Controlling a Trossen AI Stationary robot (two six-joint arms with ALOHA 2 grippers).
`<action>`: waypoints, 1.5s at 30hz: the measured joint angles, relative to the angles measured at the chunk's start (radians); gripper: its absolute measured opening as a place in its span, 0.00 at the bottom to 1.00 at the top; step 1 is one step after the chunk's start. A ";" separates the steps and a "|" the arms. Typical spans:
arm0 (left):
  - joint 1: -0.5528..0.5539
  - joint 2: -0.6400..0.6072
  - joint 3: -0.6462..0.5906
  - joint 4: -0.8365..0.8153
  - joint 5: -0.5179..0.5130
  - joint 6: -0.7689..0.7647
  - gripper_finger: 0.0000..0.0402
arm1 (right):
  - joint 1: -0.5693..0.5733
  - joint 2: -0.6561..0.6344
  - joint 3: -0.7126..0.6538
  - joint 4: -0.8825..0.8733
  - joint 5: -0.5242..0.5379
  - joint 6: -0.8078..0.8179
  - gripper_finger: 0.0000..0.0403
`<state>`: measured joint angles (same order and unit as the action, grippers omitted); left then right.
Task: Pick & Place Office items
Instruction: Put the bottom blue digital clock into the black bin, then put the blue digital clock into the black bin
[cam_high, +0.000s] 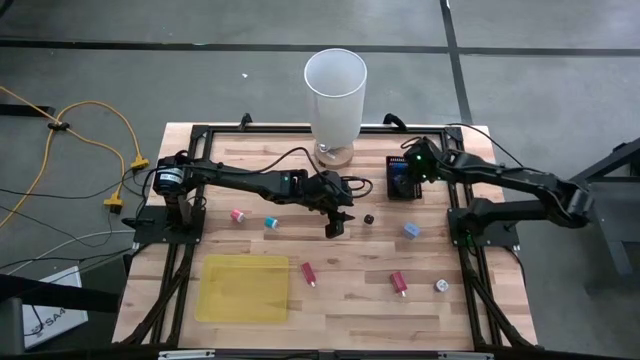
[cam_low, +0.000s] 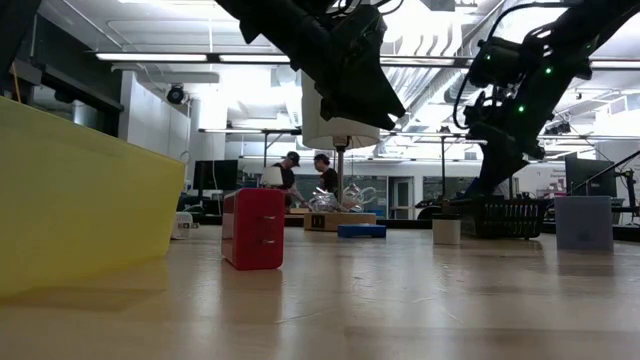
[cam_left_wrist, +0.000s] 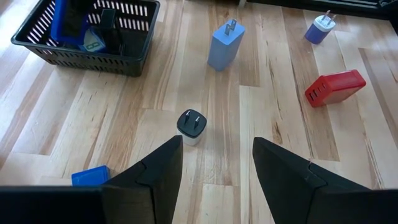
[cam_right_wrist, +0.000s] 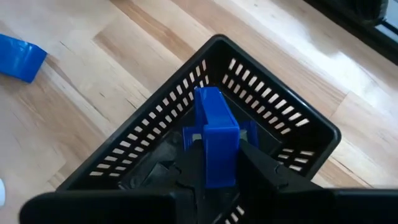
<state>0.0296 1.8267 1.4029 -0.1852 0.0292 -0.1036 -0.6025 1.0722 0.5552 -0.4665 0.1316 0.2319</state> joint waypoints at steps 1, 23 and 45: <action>0.000 0.000 0.000 0.000 0.000 0.000 0.47 | 0.000 0.004 0.000 0.000 0.000 0.000 0.16; 0.000 0.000 0.000 0.000 0.000 0.000 0.47 | 0.000 0.012 0.000 0.007 0.000 -0.019 0.25; 0.000 0.000 0.000 -0.001 0.000 0.000 0.47 | 0.000 -0.126 0.000 0.077 -0.011 -0.028 0.26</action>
<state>0.0293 1.8267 1.4029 -0.1860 0.0296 -0.1036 -0.6022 0.9467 0.5552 -0.3898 0.1204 0.2035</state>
